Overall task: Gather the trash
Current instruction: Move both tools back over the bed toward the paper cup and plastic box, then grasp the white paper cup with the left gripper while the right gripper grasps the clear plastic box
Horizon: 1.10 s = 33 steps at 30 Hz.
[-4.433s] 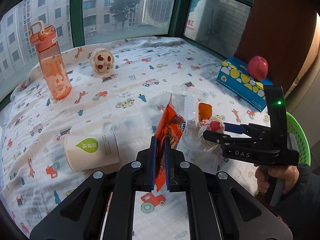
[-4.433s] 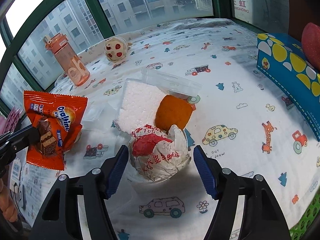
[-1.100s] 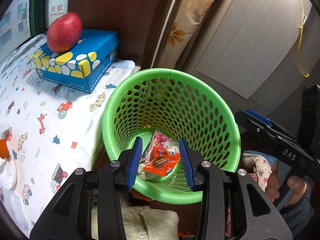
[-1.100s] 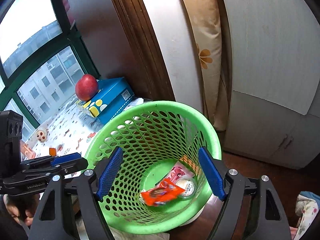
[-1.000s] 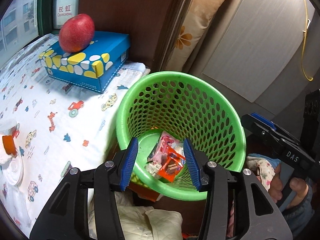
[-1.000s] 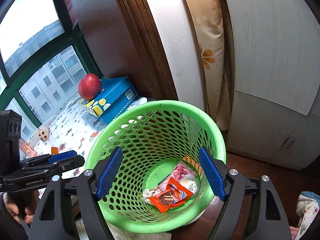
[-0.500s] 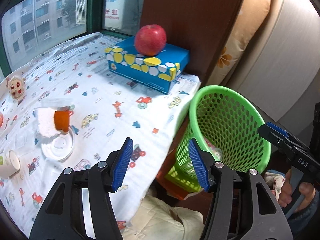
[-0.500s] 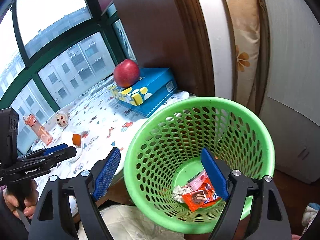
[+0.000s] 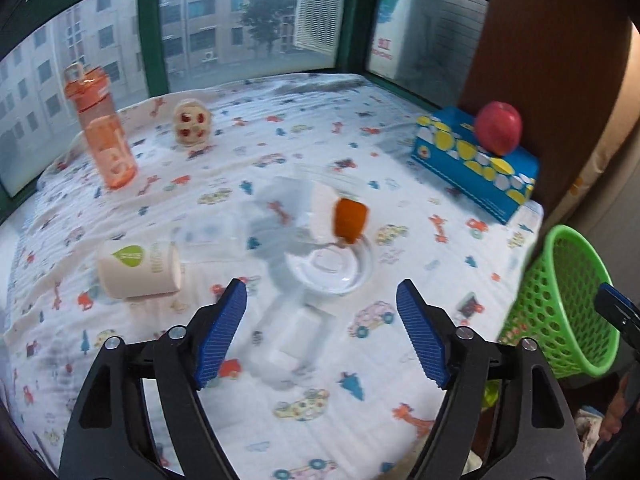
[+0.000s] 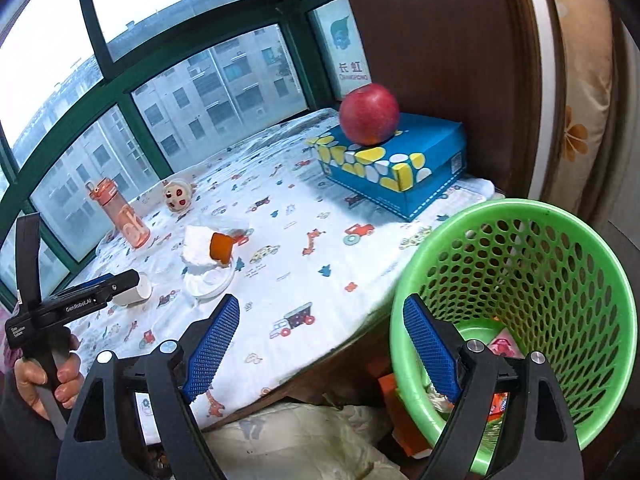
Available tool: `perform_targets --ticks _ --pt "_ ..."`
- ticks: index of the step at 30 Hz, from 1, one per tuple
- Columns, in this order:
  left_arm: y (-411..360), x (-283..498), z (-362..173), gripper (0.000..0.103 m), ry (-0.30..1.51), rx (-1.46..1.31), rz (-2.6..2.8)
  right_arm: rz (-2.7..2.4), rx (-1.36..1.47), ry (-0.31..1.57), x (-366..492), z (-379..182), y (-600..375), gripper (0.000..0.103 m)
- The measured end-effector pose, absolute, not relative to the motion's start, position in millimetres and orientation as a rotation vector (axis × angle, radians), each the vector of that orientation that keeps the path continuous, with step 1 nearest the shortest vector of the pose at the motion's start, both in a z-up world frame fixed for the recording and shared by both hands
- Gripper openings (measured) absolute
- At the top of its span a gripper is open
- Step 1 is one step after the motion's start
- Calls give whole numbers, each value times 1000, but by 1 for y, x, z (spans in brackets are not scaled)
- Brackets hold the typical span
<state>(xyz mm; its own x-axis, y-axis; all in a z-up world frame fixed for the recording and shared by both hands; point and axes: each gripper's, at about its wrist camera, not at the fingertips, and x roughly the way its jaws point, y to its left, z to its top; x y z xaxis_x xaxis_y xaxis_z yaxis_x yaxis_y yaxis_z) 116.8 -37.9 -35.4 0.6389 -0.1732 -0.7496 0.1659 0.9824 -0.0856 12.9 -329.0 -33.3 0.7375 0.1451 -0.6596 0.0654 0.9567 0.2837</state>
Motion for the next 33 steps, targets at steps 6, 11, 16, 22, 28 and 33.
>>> perform_targets --ticks 6,11,16,22,28,33 --pt "32 130 -43 86 822 -23 31 119 270 772 32 -37 -293 81" --pt "67 145 -60 90 829 -6 121 175 241 799 45 -42 -264 82" --pt "82 157 -80 92 869 -6 147 206 226 827 55 -50 -243 82" --pt "81 167 -95 92 884 14 148 225 216 856 67 -58 -229 82" --pt "78 178 -104 93 893 29 156 243 210 875 75 -64 -217 82" --pt "78 186 -111 93 904 33 175 258 202 893 81 -69 -206 82"
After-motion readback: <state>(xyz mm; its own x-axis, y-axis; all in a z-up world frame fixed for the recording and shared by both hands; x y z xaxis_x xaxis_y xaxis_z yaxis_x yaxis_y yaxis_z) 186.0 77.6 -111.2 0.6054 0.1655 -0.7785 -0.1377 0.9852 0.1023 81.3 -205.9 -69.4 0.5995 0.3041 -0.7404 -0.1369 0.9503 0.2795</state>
